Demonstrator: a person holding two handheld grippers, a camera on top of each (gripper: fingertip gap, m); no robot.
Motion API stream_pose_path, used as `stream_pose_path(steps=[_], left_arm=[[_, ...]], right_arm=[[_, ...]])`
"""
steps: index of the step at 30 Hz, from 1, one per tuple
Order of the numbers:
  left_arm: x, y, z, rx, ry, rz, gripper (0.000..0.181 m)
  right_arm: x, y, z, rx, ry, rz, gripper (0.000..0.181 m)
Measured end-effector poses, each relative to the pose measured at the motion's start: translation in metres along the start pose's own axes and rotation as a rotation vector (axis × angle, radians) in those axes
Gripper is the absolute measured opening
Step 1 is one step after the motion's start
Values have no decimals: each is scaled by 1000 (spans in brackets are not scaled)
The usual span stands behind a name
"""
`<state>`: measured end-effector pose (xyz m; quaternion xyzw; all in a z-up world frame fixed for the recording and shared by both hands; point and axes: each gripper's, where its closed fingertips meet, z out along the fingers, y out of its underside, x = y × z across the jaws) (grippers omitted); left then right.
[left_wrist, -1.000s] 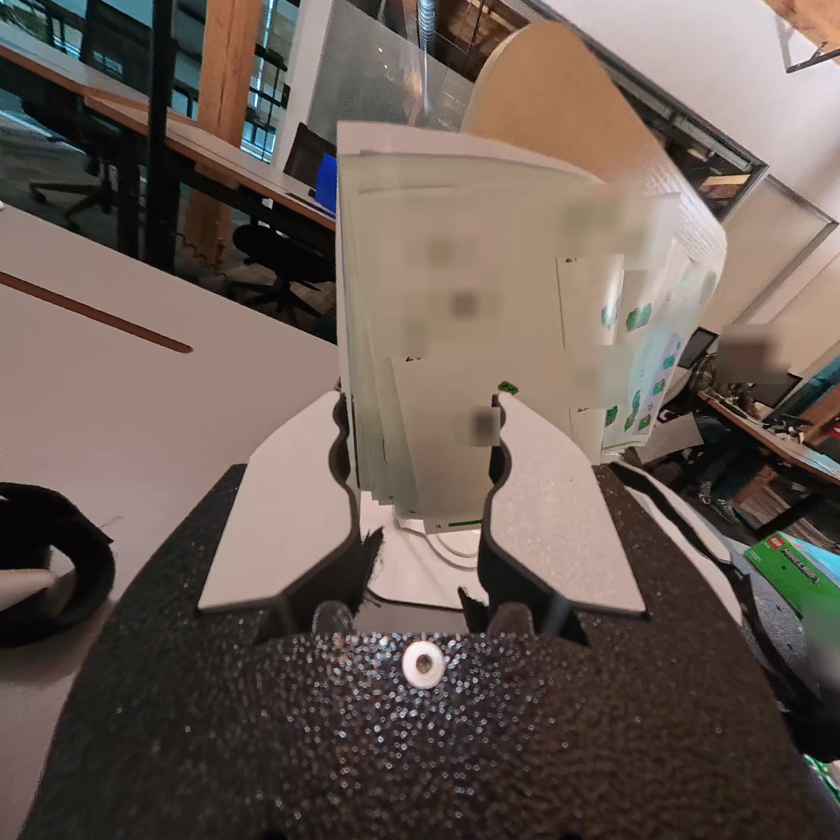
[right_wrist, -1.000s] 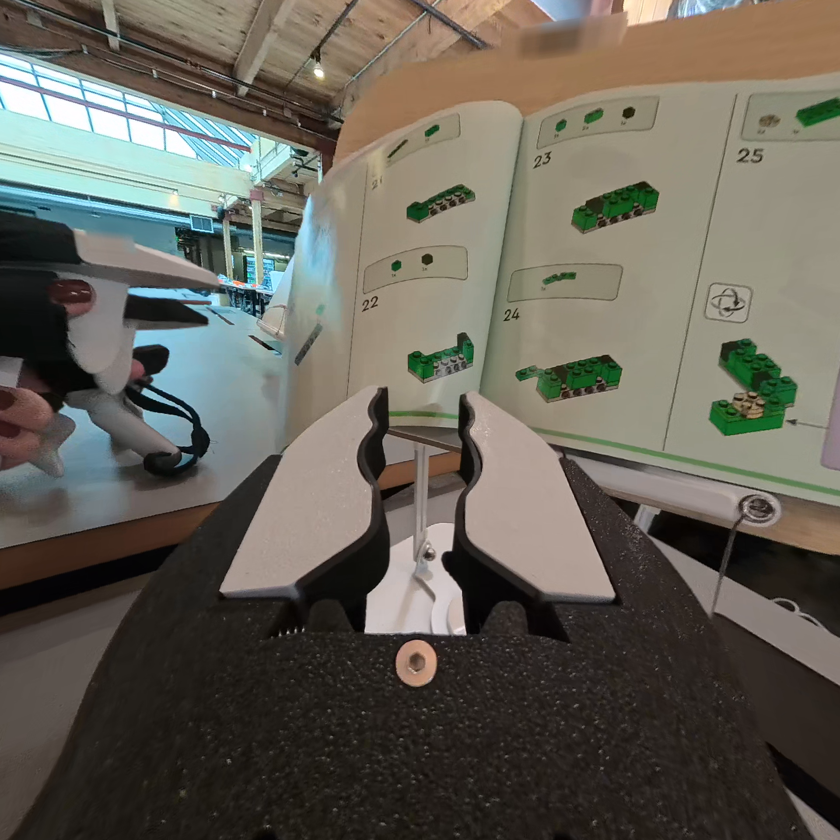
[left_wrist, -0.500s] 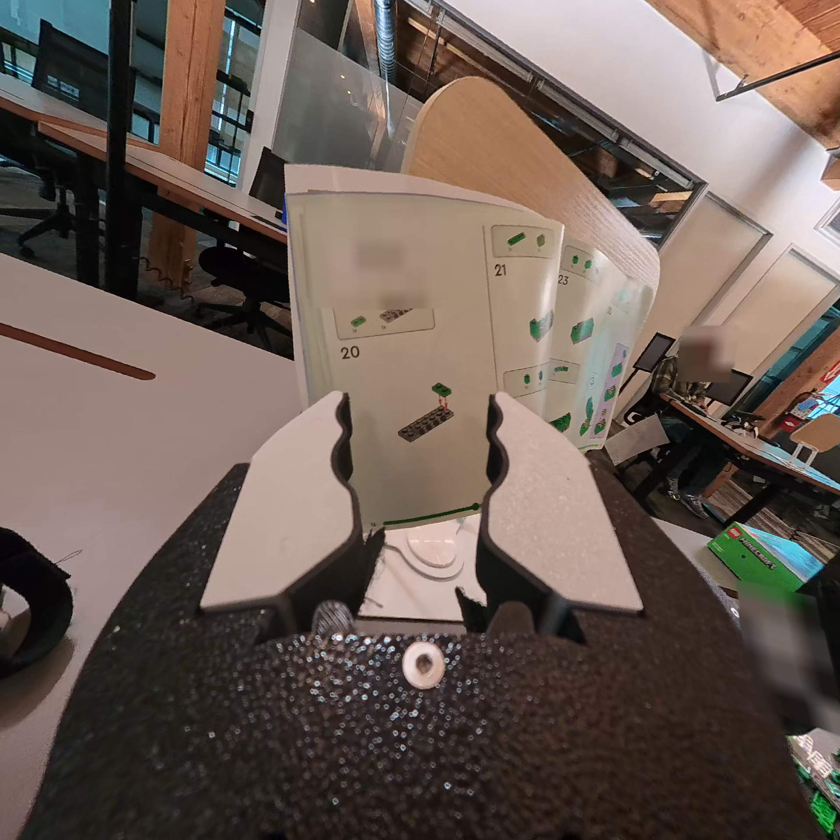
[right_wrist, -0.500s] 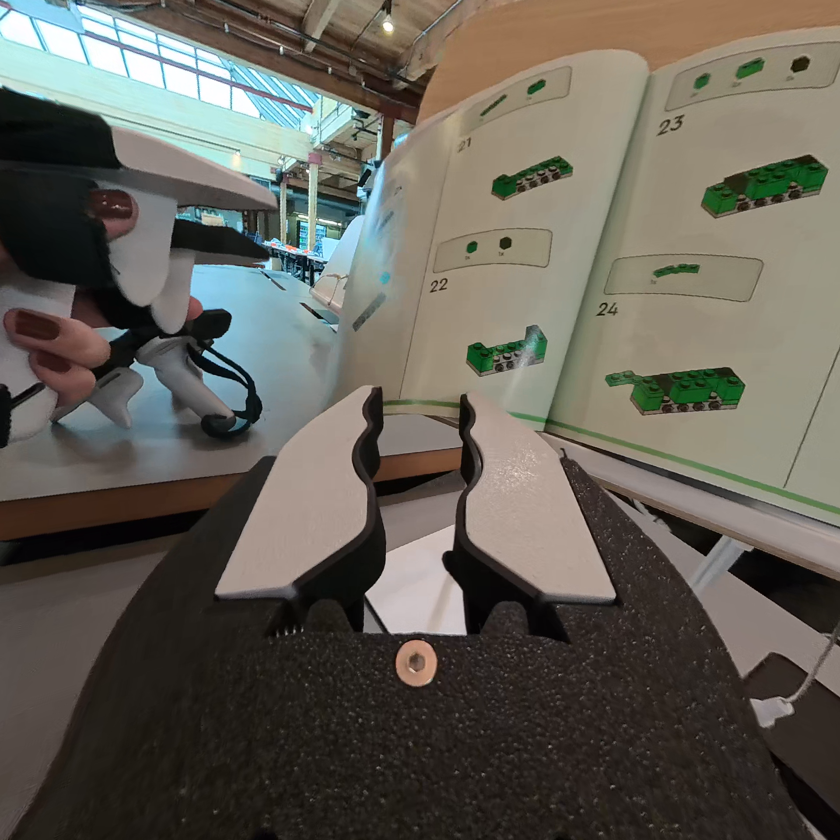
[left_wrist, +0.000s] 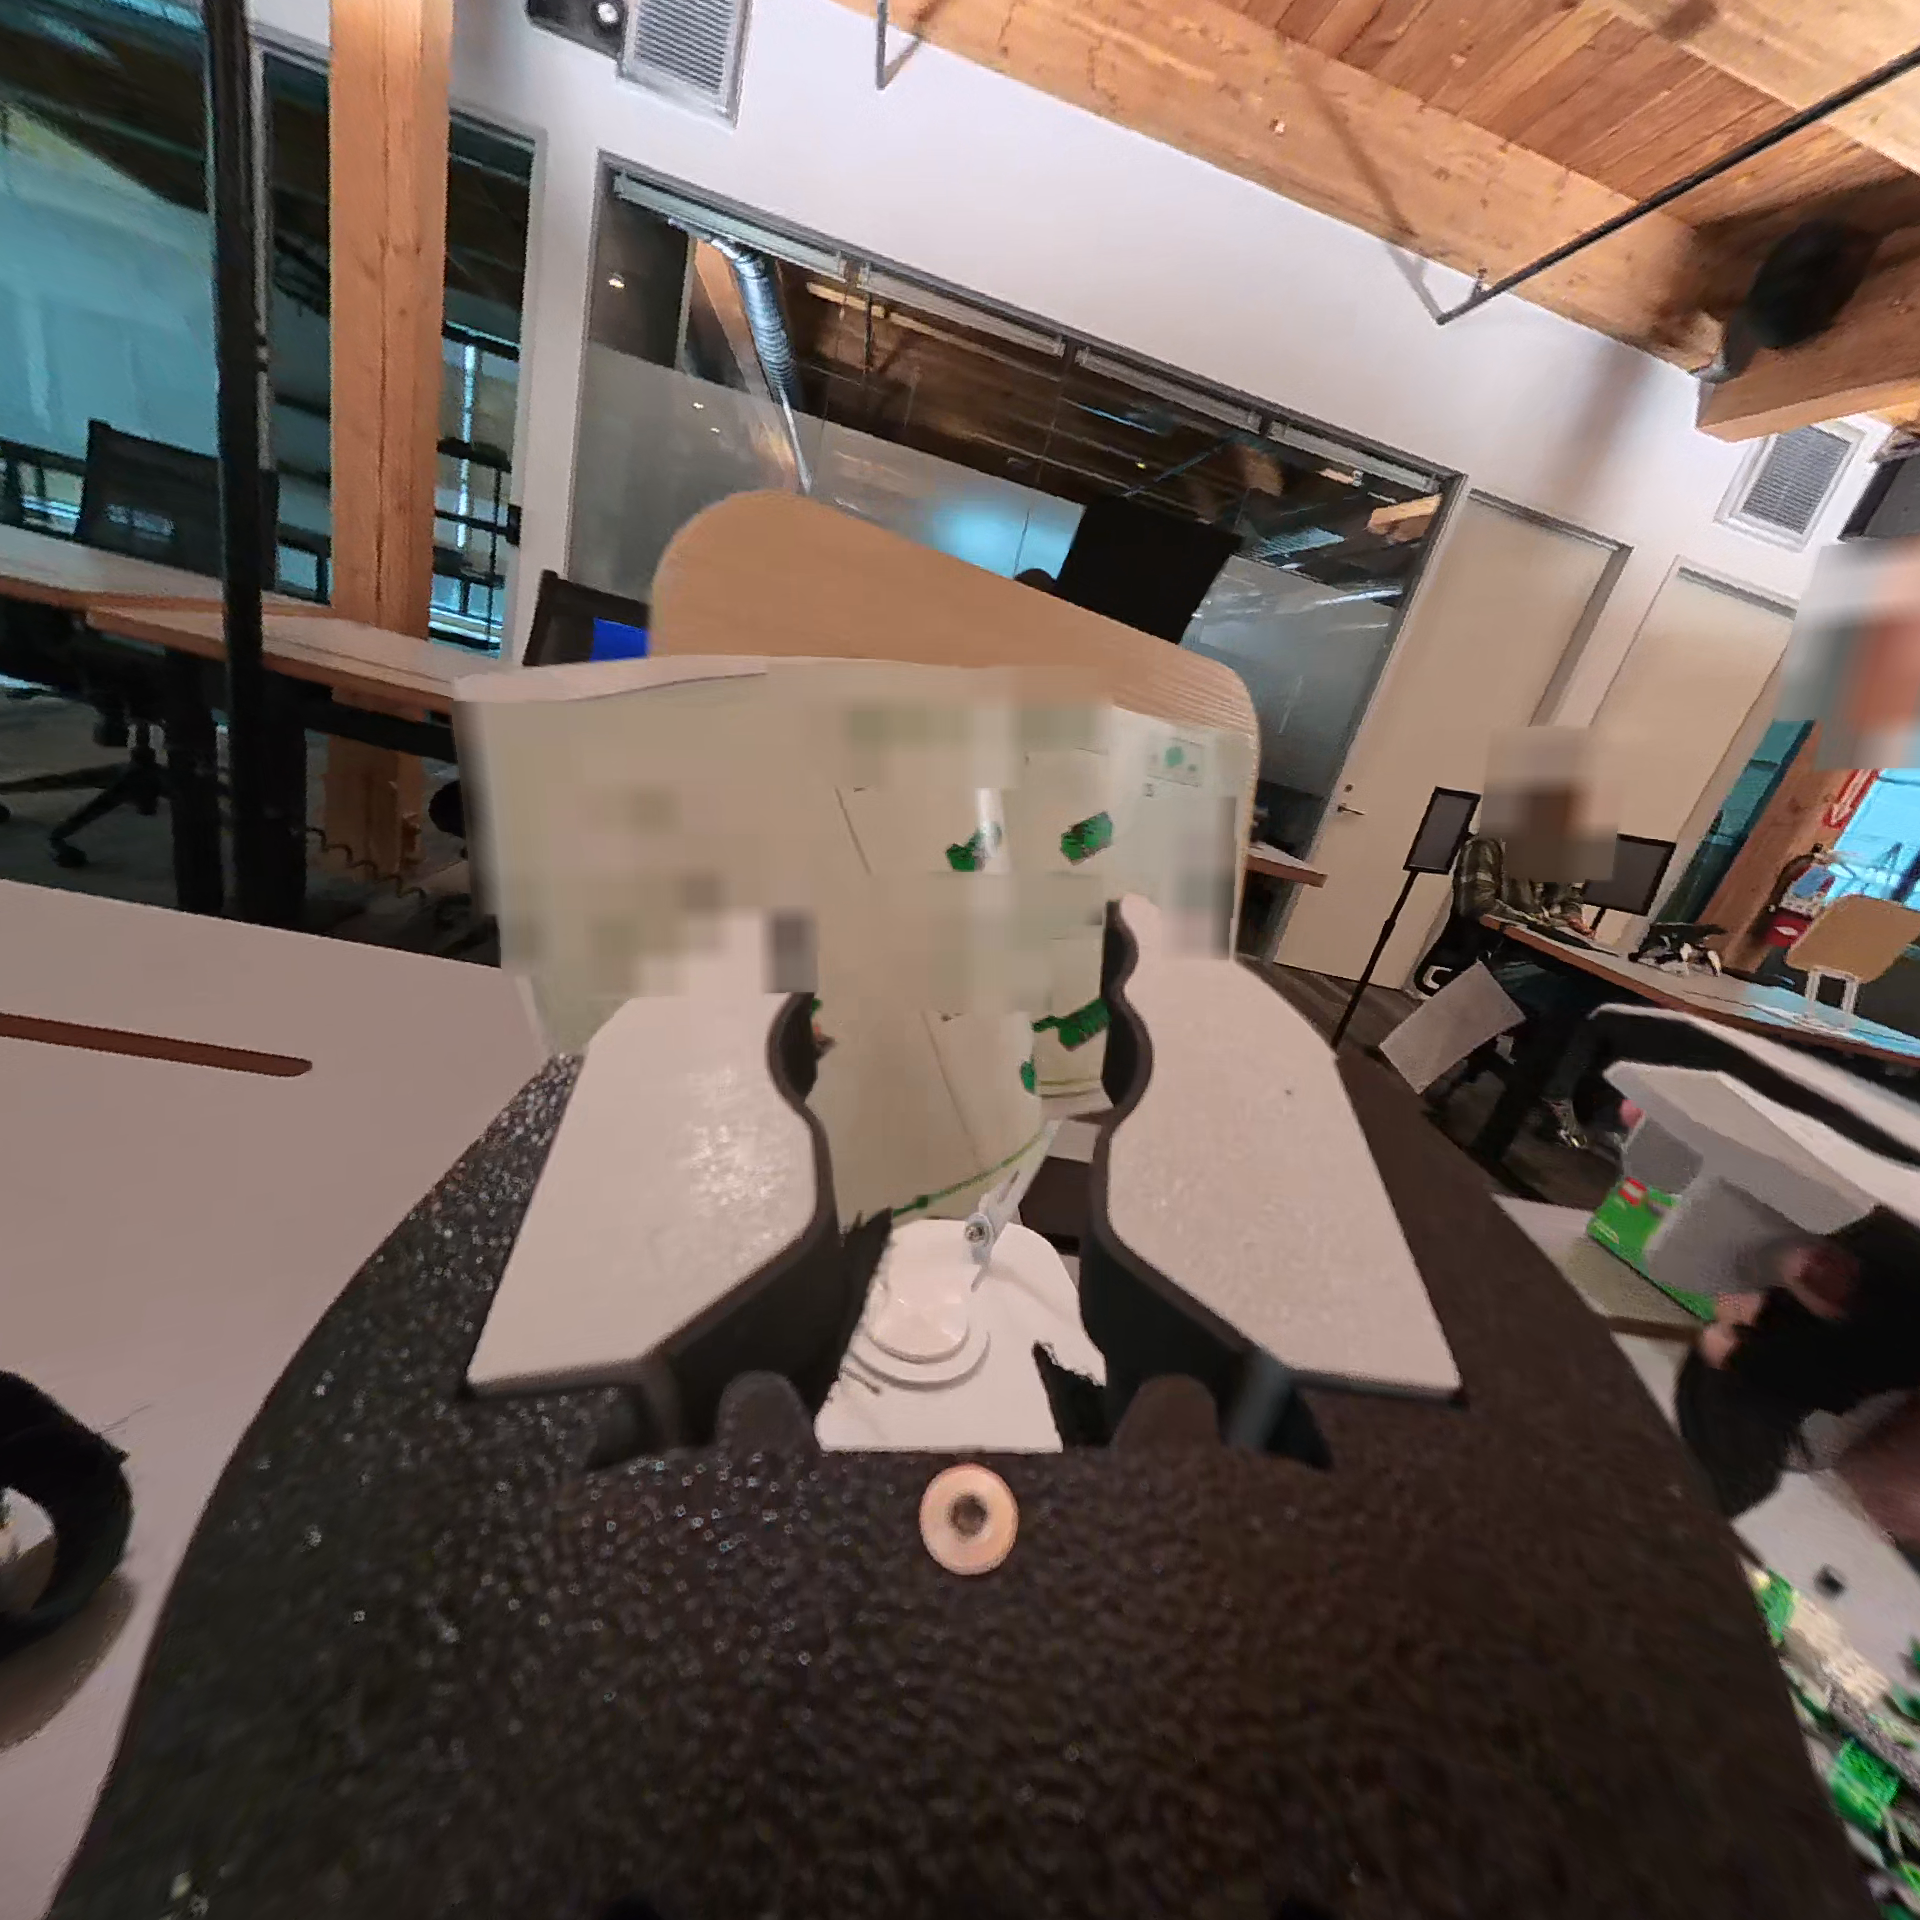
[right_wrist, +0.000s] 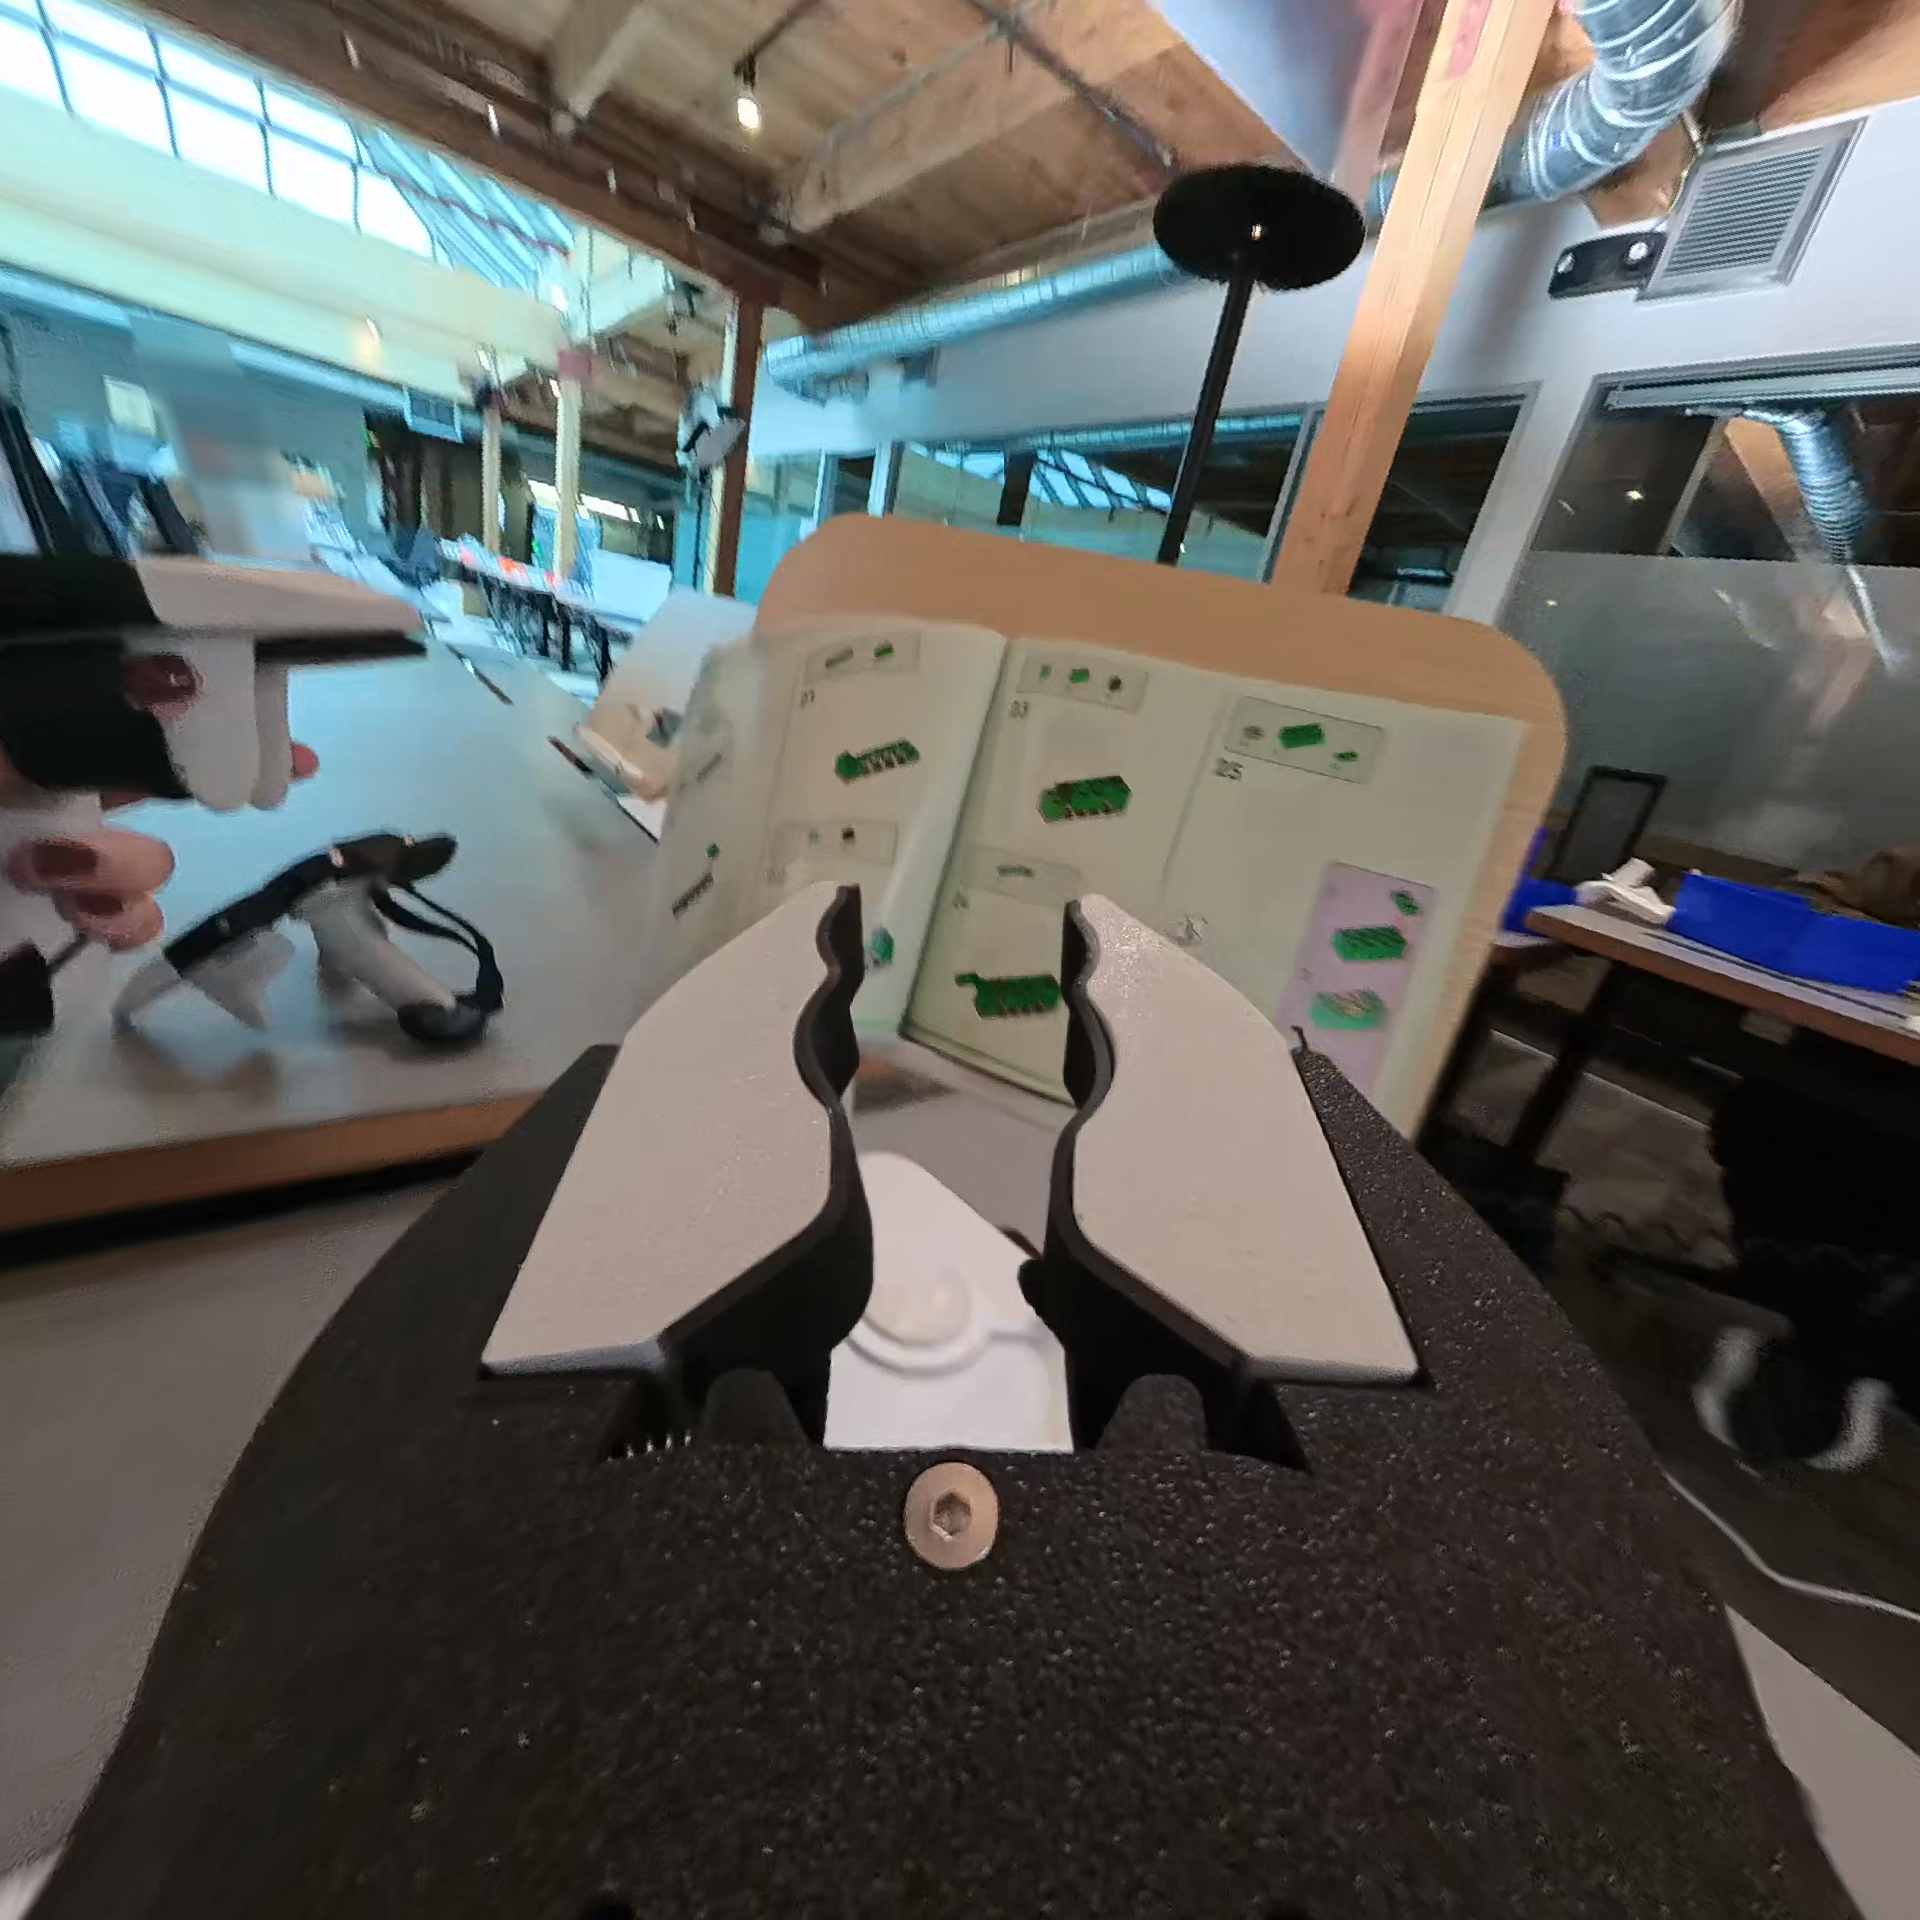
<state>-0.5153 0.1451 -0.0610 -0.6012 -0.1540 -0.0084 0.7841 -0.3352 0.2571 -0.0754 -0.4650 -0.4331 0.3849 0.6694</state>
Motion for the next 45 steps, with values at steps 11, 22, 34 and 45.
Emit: stream_pose_path(steps=[11, 22, 34, 45], left_arm=[[68, 144, -34, -128, 27, 301, 60], [46, 170, -53, -38, -39, 315, 58], [66, 178, -51, 24, 35, 408, 55], [64, 184, -48, -2, 50, 379, 52]], right_arm=[[-23, 87, -158, -164, 74, -132, 36], [-40, 123, -186, -114, 205, -196, 33], [-41, 137, -189, -120, 236, -234, 29], [-49, 140, -187, -138, 197, -290, 23]])
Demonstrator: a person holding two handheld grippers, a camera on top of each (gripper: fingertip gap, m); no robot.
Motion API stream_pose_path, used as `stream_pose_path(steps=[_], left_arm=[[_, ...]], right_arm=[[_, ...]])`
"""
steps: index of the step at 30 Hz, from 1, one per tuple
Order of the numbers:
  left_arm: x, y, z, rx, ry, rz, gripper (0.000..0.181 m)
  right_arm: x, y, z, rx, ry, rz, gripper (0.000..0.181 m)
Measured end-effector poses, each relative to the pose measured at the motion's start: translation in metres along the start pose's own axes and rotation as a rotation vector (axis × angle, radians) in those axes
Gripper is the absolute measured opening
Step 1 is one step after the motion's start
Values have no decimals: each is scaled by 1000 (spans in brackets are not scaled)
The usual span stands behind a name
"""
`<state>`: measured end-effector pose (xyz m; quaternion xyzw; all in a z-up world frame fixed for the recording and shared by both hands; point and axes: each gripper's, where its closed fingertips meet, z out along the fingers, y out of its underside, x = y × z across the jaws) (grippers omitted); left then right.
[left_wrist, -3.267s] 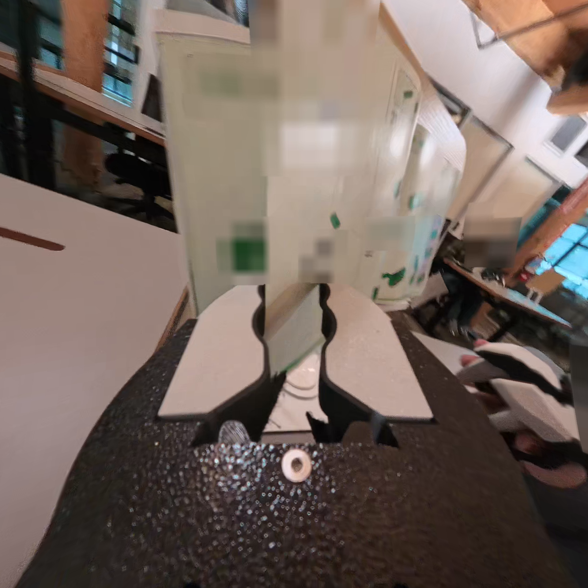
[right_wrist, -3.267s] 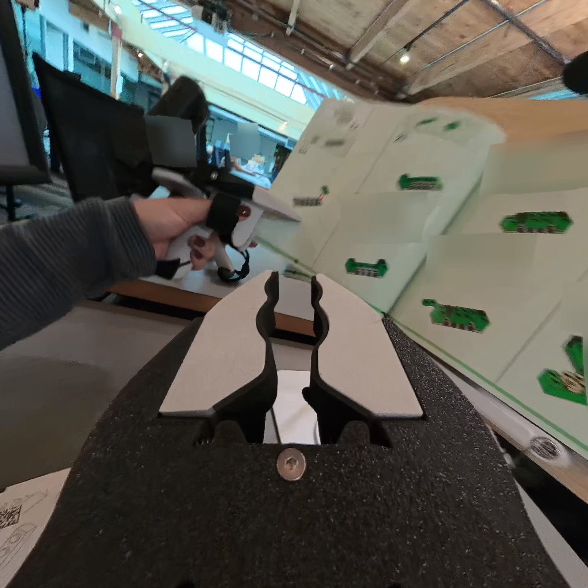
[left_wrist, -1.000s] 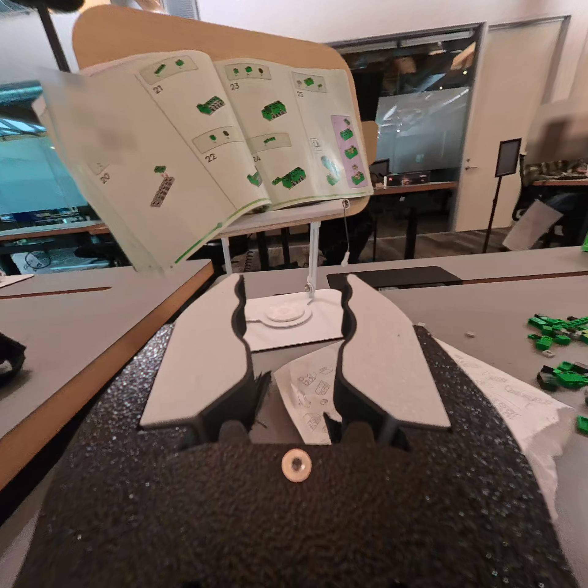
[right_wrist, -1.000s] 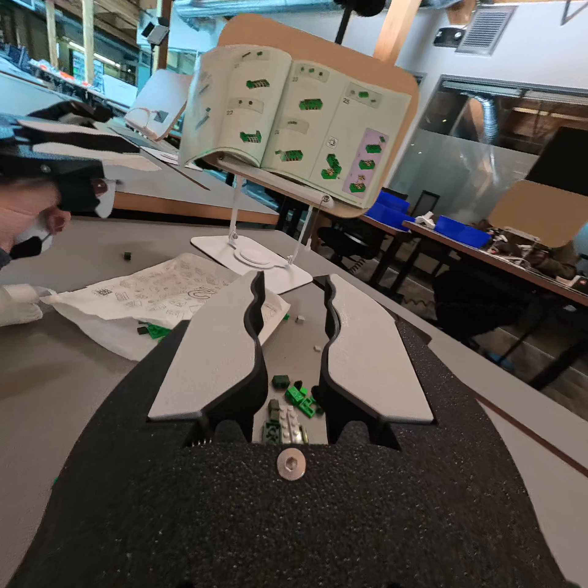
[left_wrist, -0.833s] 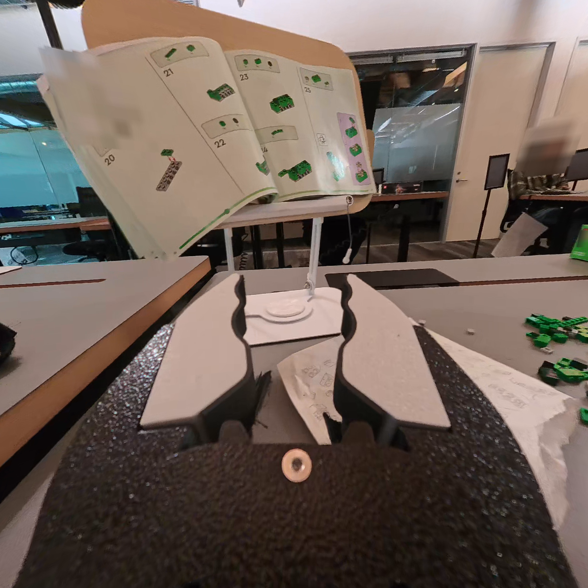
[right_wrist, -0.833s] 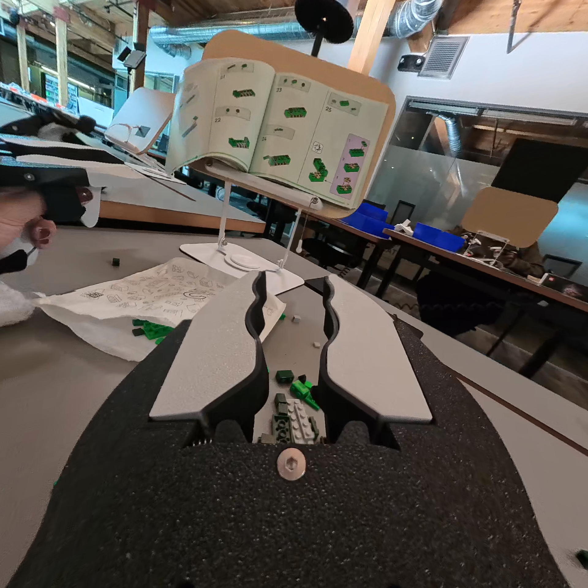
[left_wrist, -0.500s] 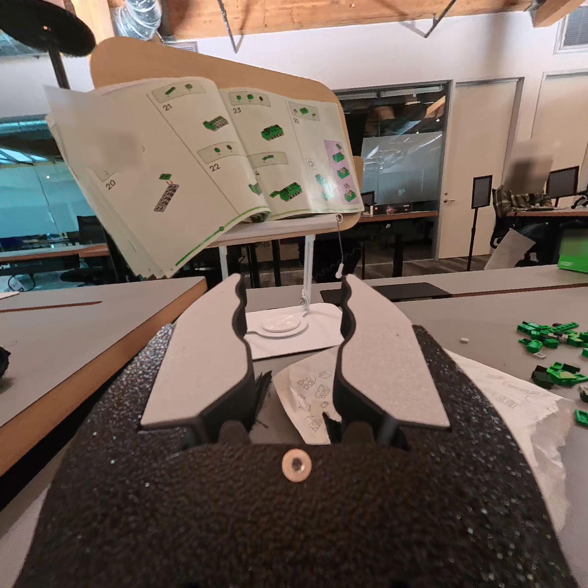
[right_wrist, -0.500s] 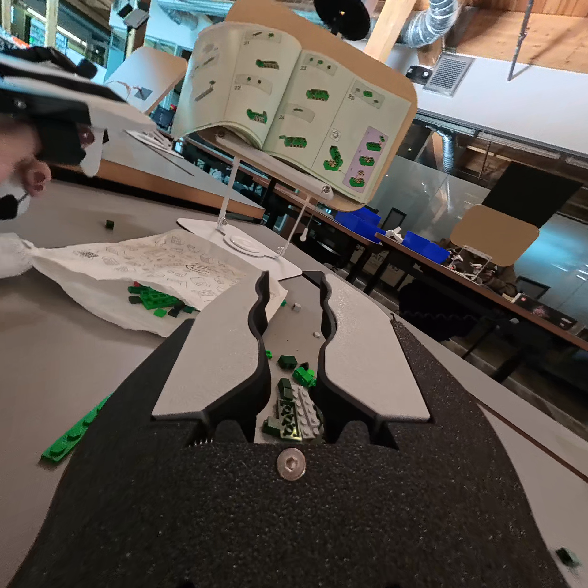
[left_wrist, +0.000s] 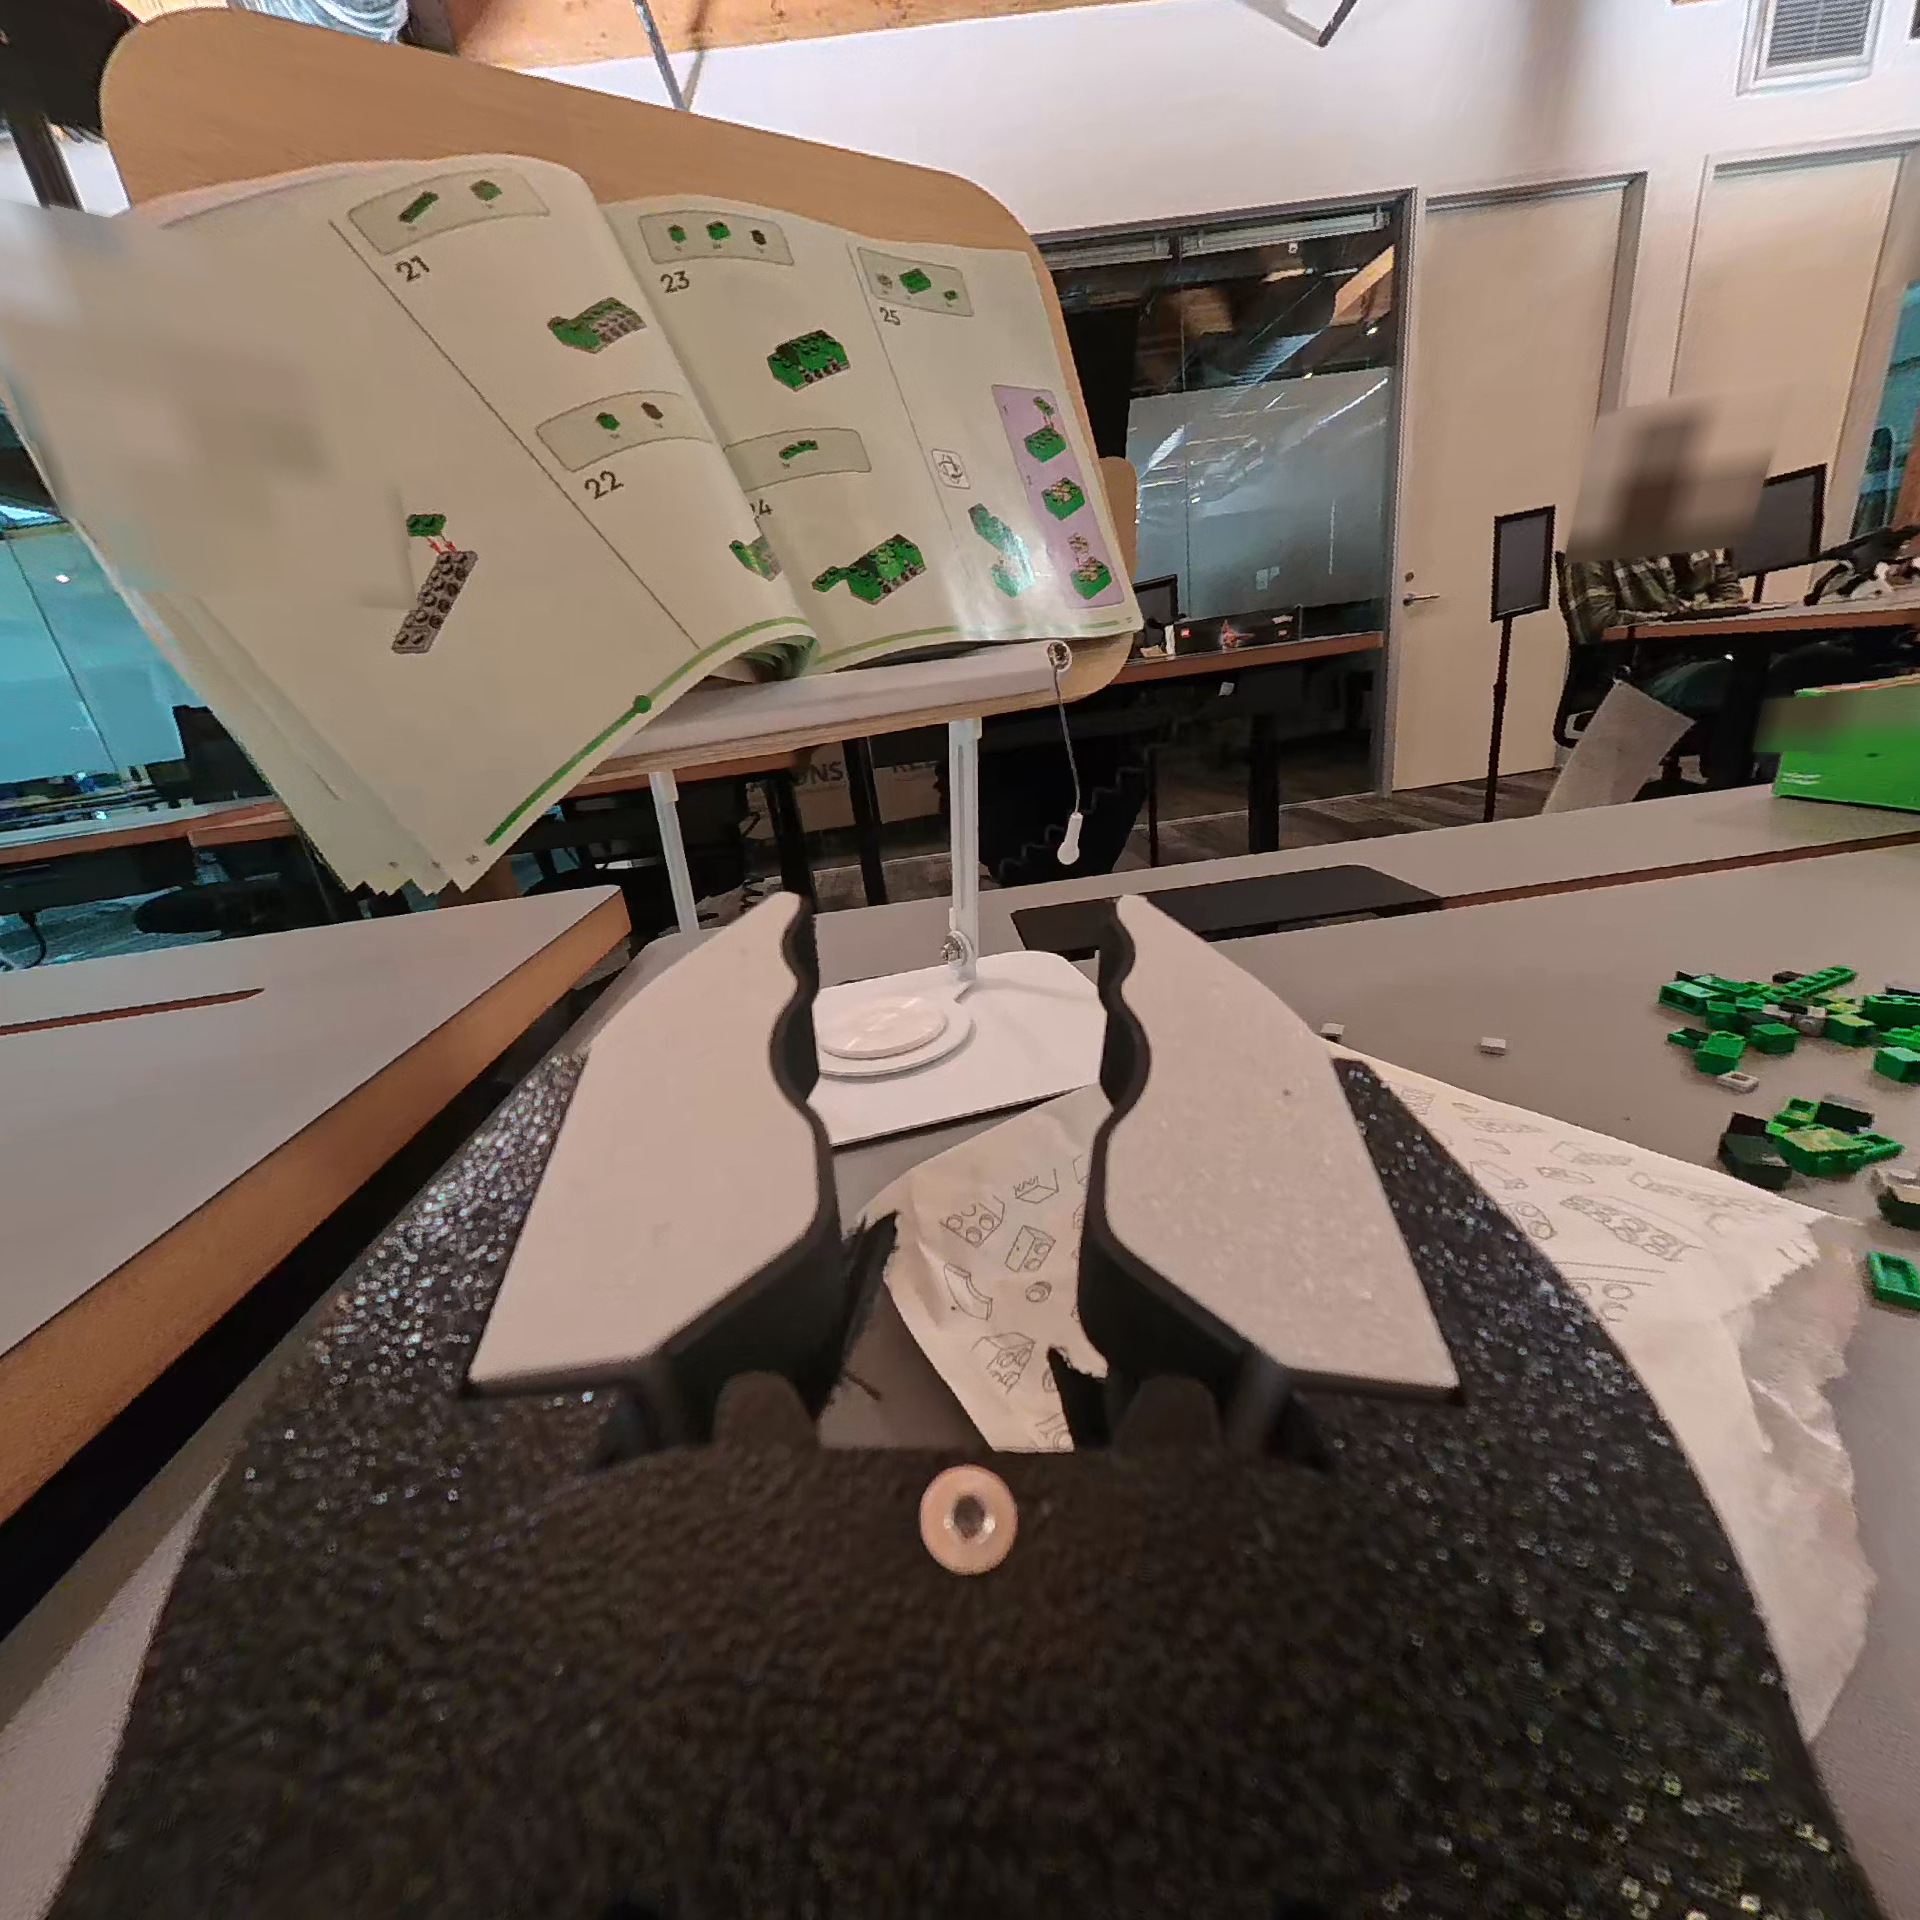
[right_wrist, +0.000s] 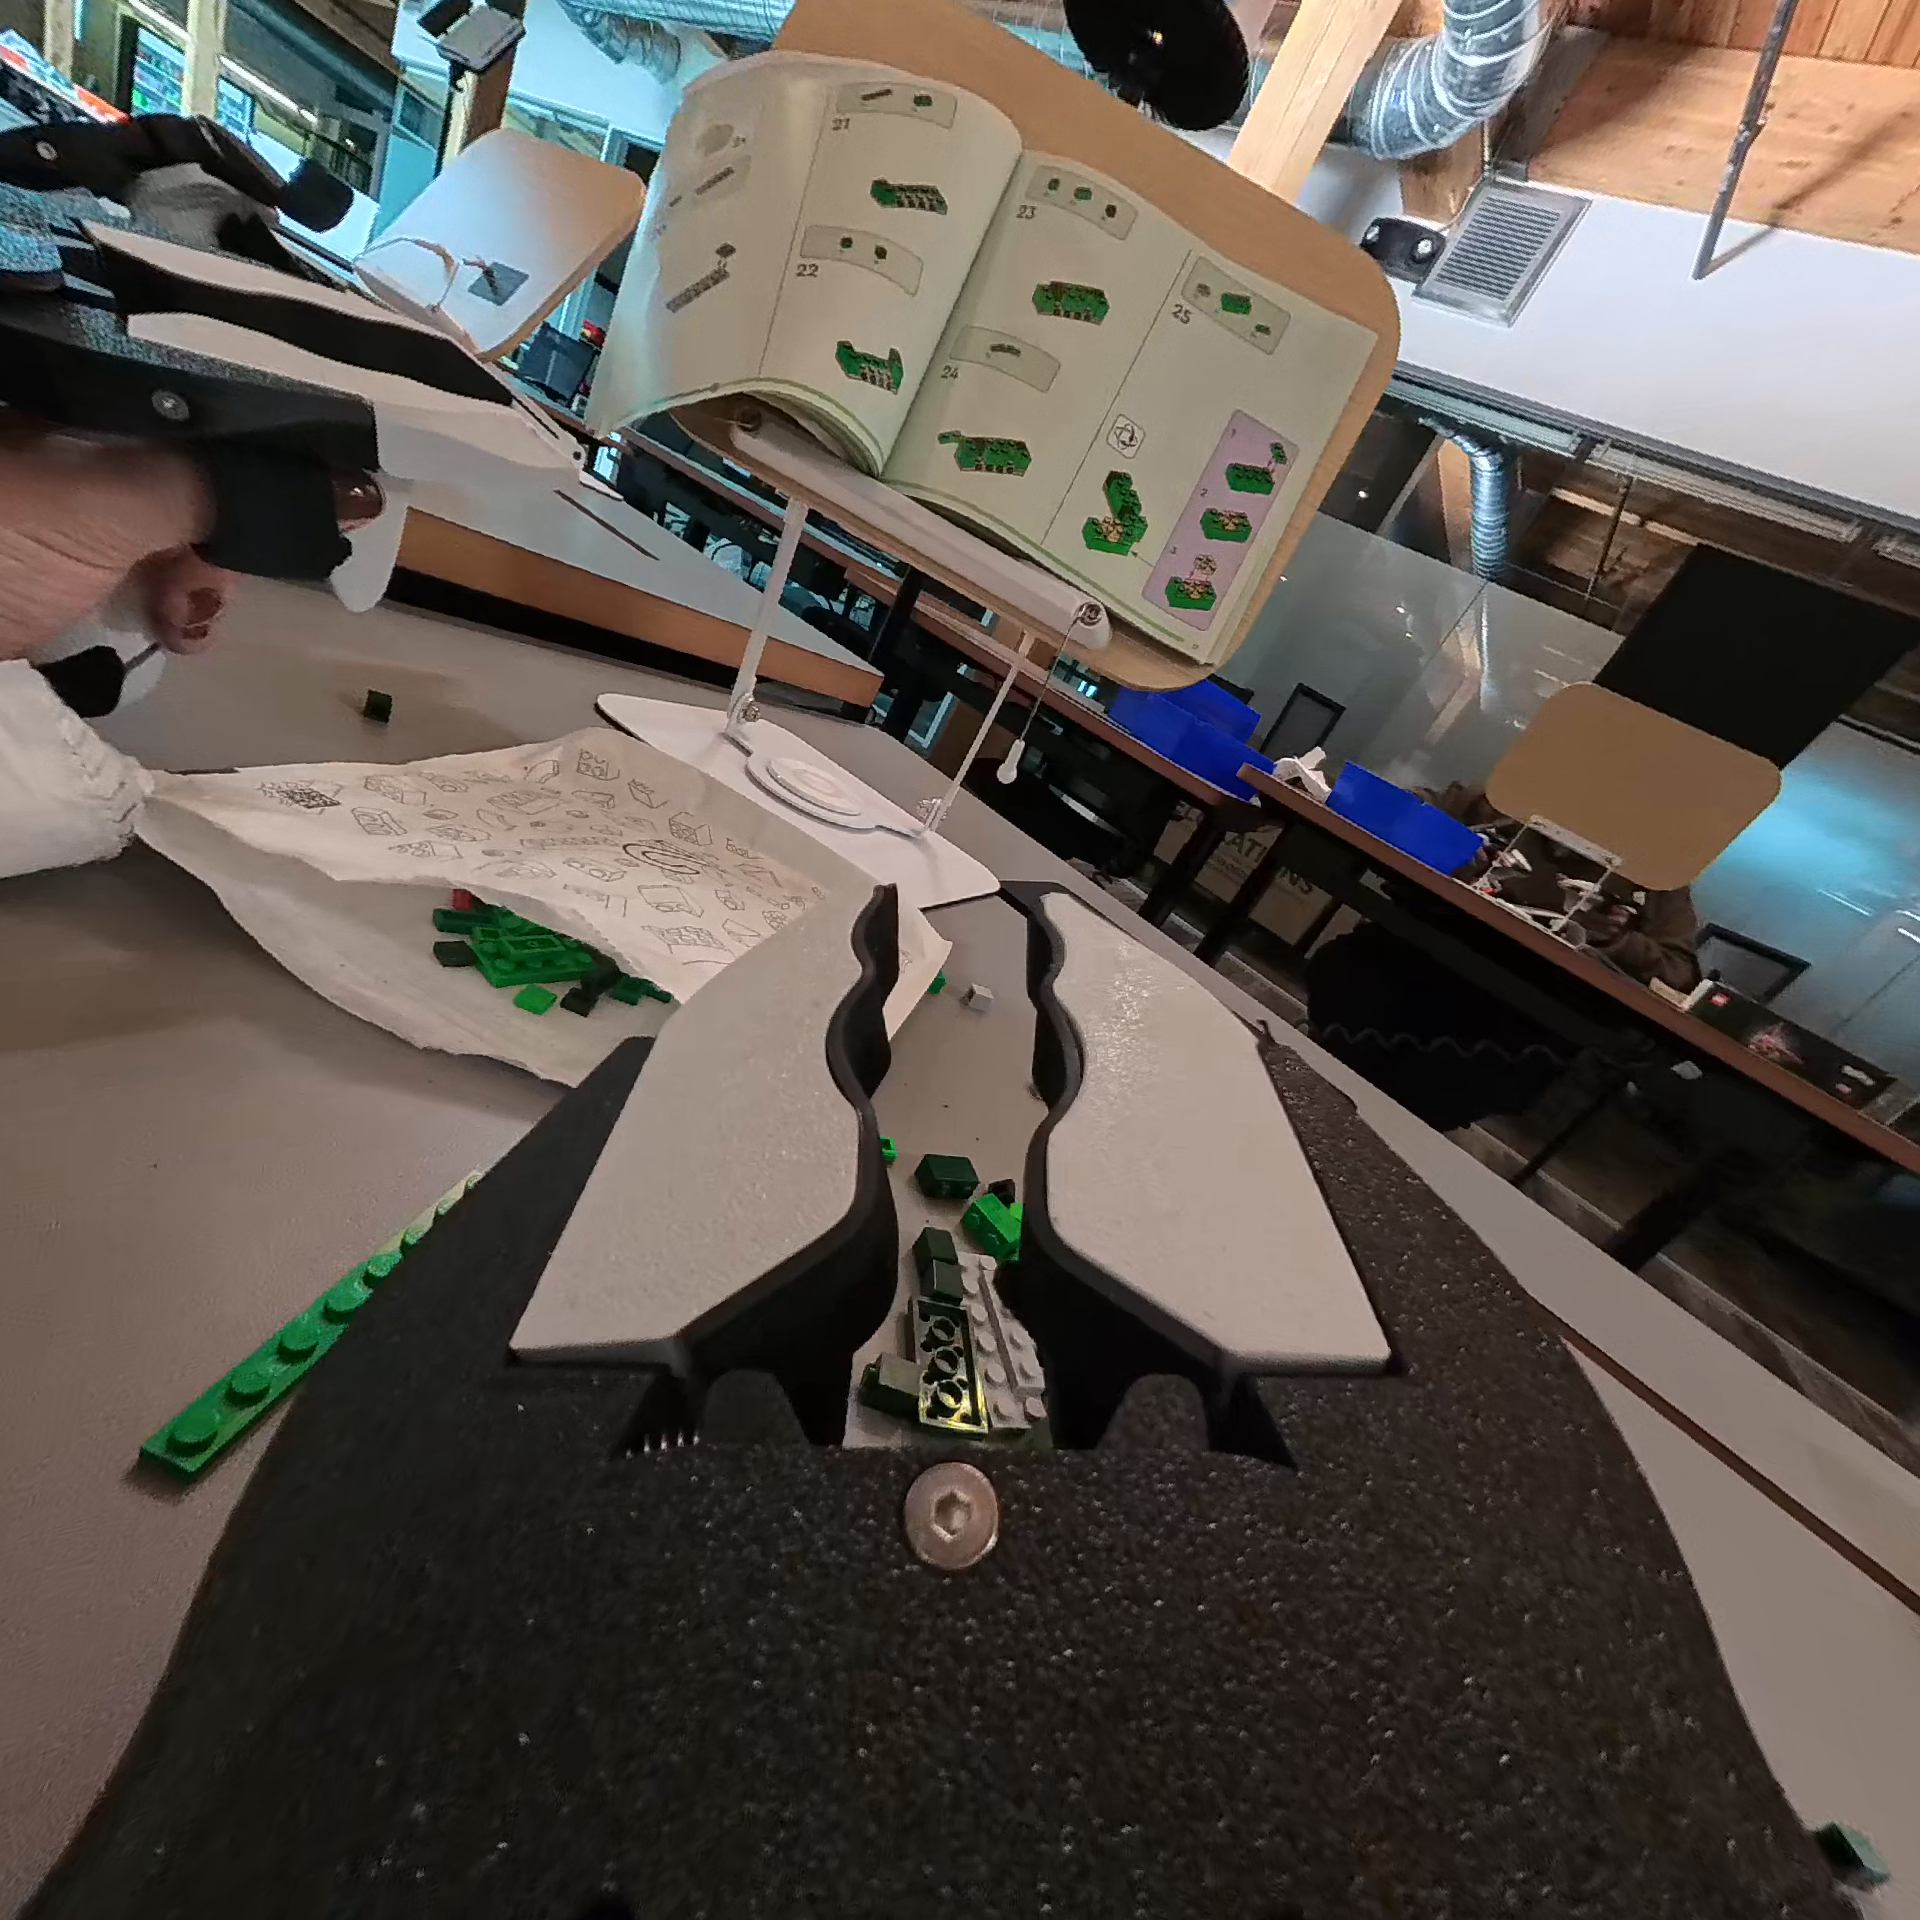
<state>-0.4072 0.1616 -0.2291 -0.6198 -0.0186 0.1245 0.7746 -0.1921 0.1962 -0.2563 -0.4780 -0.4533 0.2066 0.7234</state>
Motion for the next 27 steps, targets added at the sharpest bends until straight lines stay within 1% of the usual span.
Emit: stream_pose_path(steps=[8, 14, 19, 23, 26, 27], left_arm=[[0, 2, 0, -8, 10, -23, 48], [4, 3, 1, -12, 33, -18, 39], [7, 4, 0, -20, 52, -7, 26], [9, 6, 0, -32, 65, -1, 15], [13, 8, 0, -43, 98, 4, 0], [15, 9, 0, -47, 109, 3, 0]], right_arm=[[-2, 2, 0, -11, -8, -14, 16], [0, 4, 1, -25, -1, -23, 8], [0, 4, 1, -19, -4, -14, 1], [0, 3, 1, -17, -4, -10, 0], [1, 3, 0, -16, -5, -9, 0], [1, 3, 1, -16, -5, -8, 0]])
